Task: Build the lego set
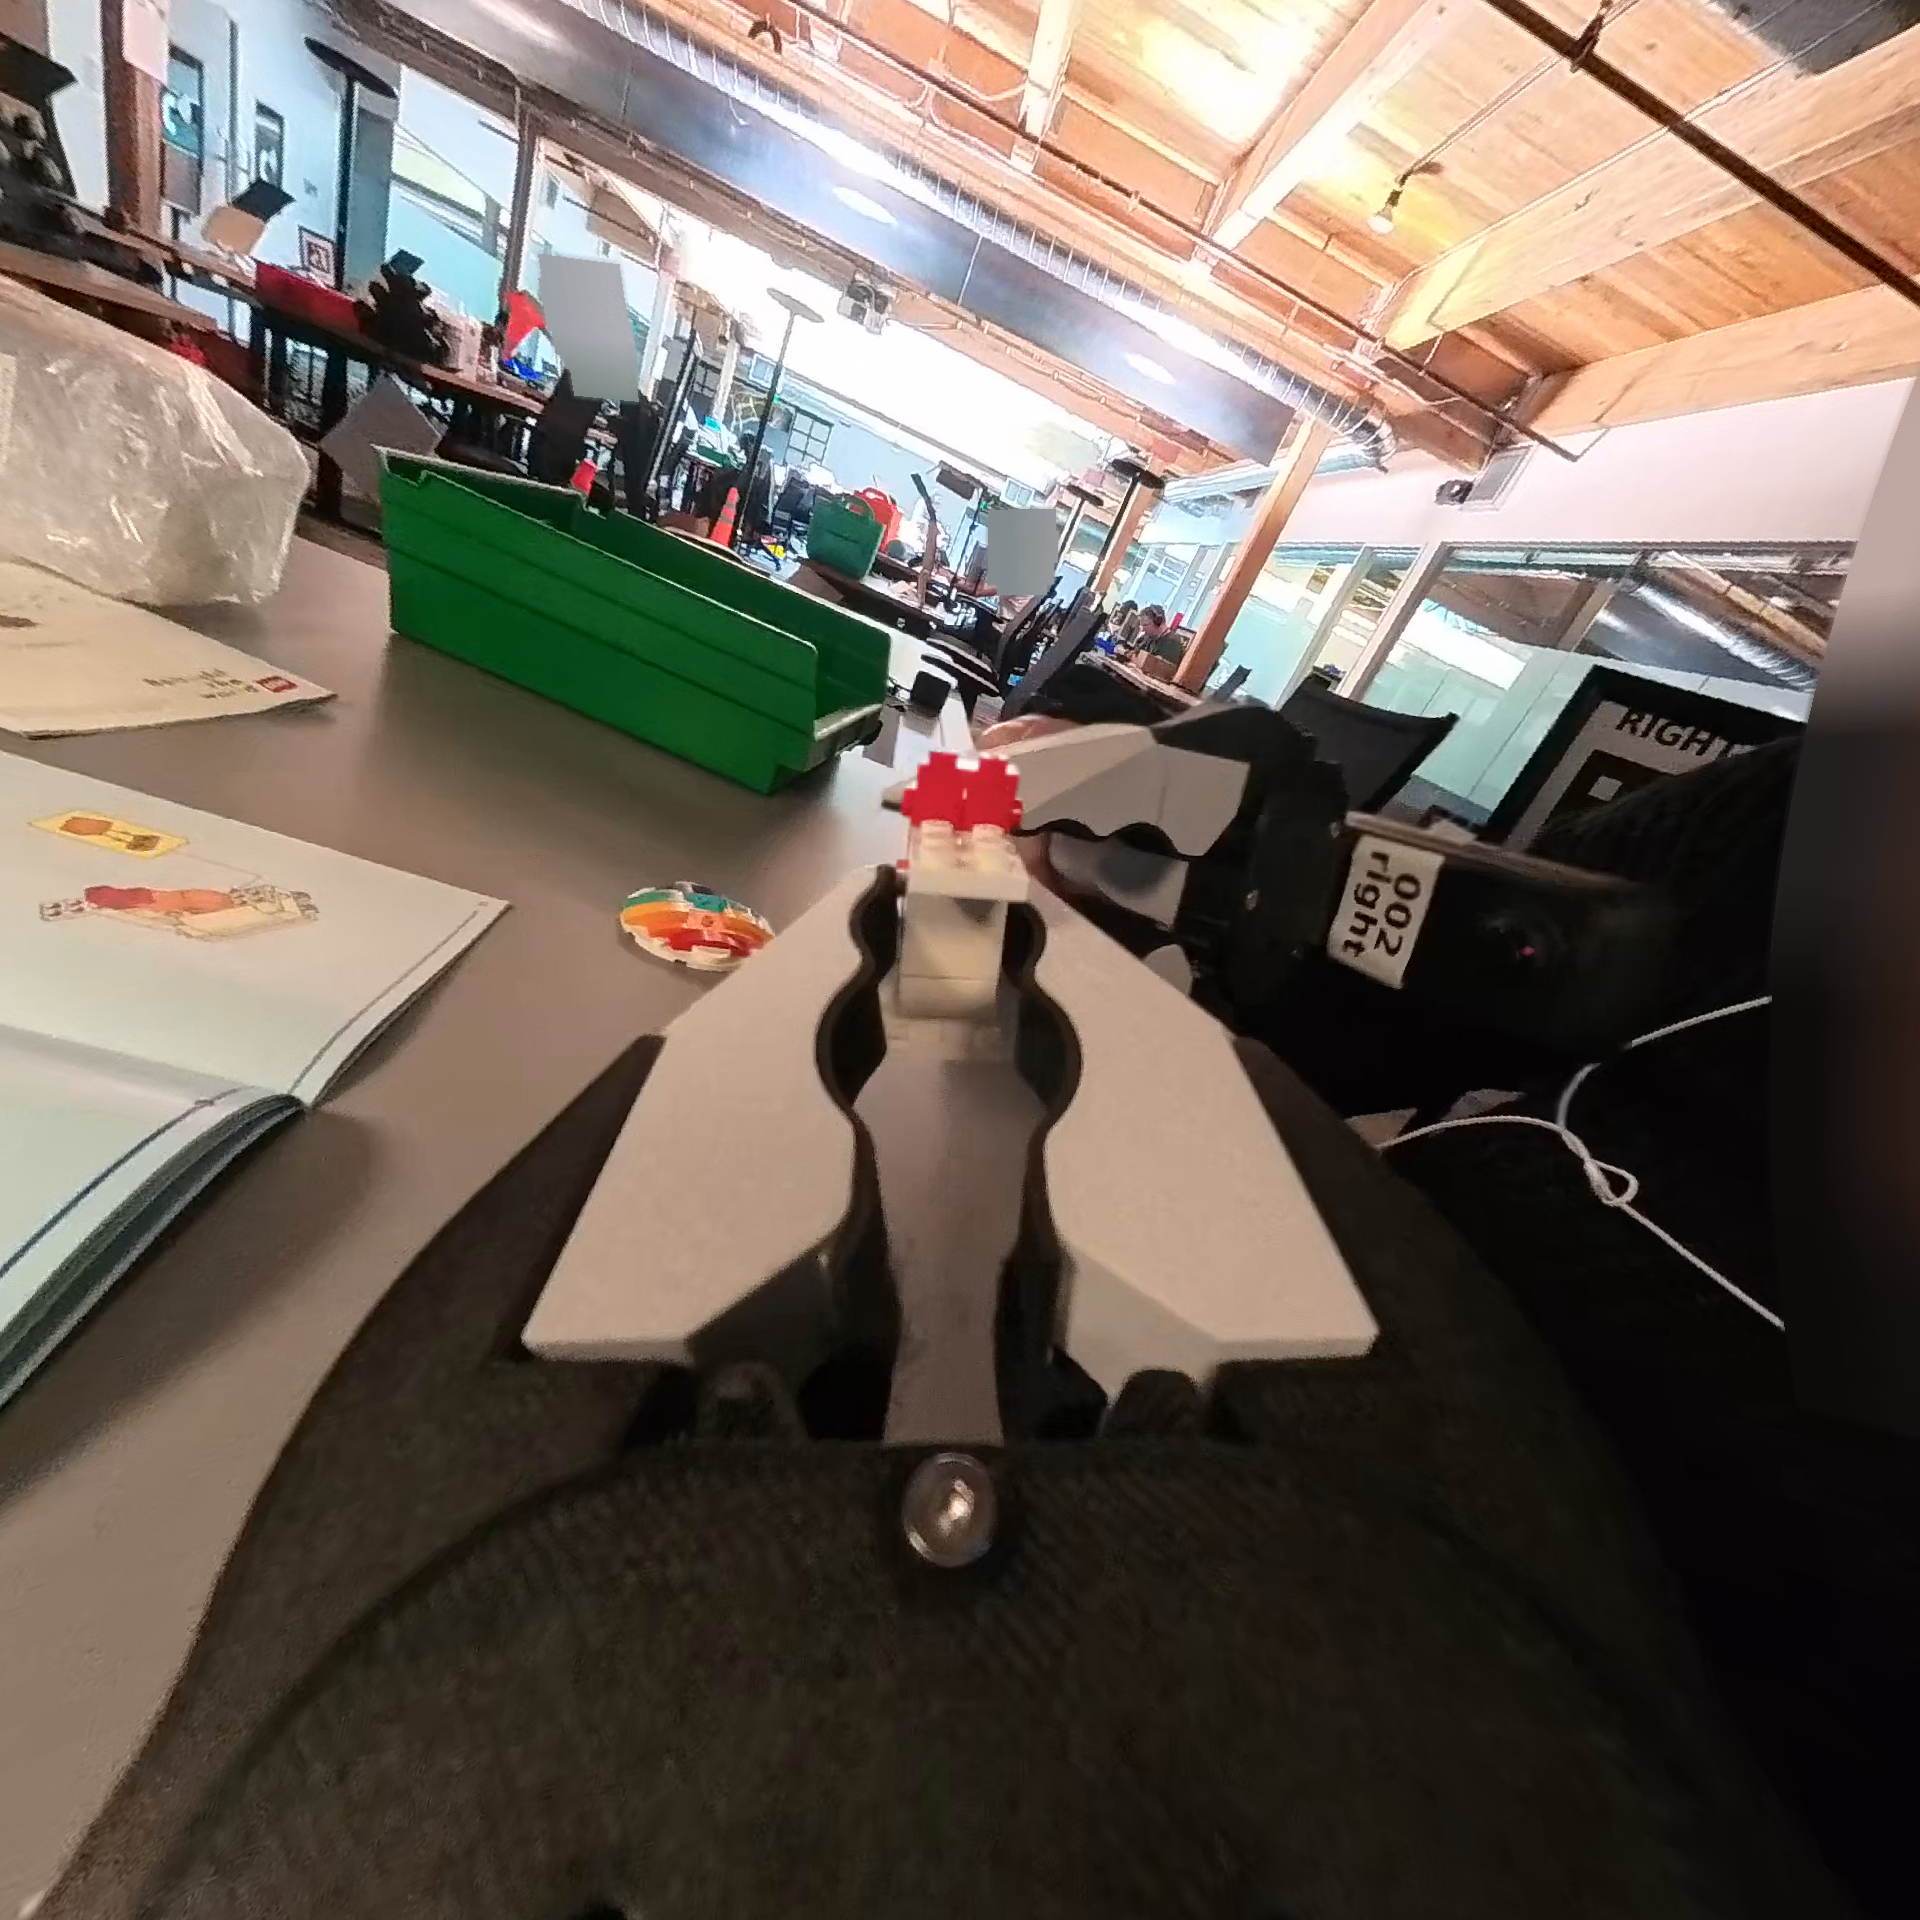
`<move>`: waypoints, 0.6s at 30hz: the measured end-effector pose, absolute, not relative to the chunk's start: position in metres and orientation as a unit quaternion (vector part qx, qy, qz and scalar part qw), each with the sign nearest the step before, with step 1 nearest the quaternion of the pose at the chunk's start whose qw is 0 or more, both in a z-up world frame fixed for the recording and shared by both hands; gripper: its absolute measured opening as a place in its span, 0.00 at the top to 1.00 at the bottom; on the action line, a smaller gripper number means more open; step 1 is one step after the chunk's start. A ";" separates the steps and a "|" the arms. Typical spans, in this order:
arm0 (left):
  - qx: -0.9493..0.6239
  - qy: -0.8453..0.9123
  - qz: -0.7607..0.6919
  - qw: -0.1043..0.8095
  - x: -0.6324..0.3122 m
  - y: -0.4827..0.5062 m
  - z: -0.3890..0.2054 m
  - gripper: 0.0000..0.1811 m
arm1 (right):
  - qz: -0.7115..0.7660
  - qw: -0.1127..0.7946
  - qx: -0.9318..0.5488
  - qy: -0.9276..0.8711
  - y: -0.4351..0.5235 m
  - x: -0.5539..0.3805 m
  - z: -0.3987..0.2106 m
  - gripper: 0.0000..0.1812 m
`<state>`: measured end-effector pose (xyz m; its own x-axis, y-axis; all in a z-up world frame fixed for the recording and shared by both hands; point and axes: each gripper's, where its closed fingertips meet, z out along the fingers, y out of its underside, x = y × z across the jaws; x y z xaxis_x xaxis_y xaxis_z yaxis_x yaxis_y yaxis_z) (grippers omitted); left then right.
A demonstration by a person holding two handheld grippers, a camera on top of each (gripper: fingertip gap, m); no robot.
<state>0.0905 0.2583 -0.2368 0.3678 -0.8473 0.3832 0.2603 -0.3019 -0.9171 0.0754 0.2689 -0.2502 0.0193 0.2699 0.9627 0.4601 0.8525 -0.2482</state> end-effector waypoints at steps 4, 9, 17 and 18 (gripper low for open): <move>-0.621 0.241 -0.520 0.535 0.092 0.256 -0.236 0.90 | -0.080 0.672 -0.244 -0.694 0.266 0.077 -0.249 0.79; -0.617 0.244 -0.526 0.532 0.094 0.254 -0.234 0.90 | -0.095 0.673 -0.237 -0.694 0.265 0.079 -0.247 0.80; -0.620 0.245 -0.519 0.534 0.095 0.253 -0.234 0.90 | -0.136 0.683 -0.206 -0.687 0.266 0.080 -0.246 0.81; -0.623 0.246 -0.518 0.533 0.096 0.254 -0.236 0.90 | -0.133 0.682 -0.208 -0.689 0.266 0.080 -0.247 0.81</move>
<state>0.0955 0.2537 -0.2356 0.3433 -0.8576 0.3831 0.2461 -0.3115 -0.9178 0.0802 0.2661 -0.2472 0.0160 0.1041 0.9944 0.4681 0.8781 -0.0994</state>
